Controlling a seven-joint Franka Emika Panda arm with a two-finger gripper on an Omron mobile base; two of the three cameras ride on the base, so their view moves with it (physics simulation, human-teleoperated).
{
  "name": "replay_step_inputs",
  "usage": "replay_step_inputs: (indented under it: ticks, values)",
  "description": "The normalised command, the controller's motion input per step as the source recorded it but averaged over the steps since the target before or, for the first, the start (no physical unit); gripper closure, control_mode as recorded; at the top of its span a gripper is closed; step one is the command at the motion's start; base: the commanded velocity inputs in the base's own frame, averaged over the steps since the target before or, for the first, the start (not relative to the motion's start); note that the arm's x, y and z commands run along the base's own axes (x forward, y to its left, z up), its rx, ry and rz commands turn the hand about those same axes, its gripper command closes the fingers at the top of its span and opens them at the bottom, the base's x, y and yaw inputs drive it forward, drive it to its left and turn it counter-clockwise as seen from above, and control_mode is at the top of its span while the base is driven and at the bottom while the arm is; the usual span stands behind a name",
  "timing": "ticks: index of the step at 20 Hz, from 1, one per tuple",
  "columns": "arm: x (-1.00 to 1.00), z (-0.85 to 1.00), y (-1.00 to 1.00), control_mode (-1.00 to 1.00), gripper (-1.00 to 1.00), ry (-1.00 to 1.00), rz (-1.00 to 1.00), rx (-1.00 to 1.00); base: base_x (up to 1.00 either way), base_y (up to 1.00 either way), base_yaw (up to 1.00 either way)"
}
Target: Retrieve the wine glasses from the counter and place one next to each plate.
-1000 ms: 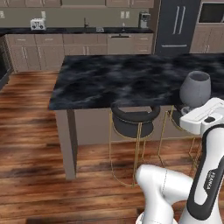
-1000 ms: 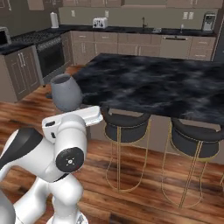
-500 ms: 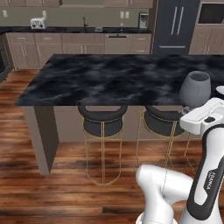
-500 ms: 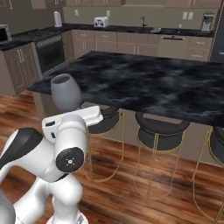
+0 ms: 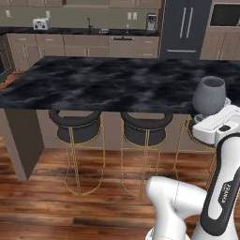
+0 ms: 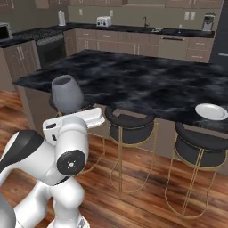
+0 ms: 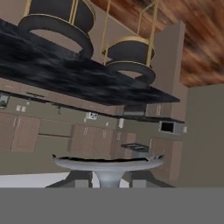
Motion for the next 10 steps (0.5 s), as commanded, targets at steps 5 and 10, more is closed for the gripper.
replay_step_inputs:
  ticks: [5,10]
  values:
    - [0.0,0.0,0.0,1.0,1.0,0.0,0.0,0.0,-0.31,-1.0,0.19]
    - [0.0,0.0,0.0,1.0,1.0,0.0,0.0,0.0,-0.28,-1.0,0.18]
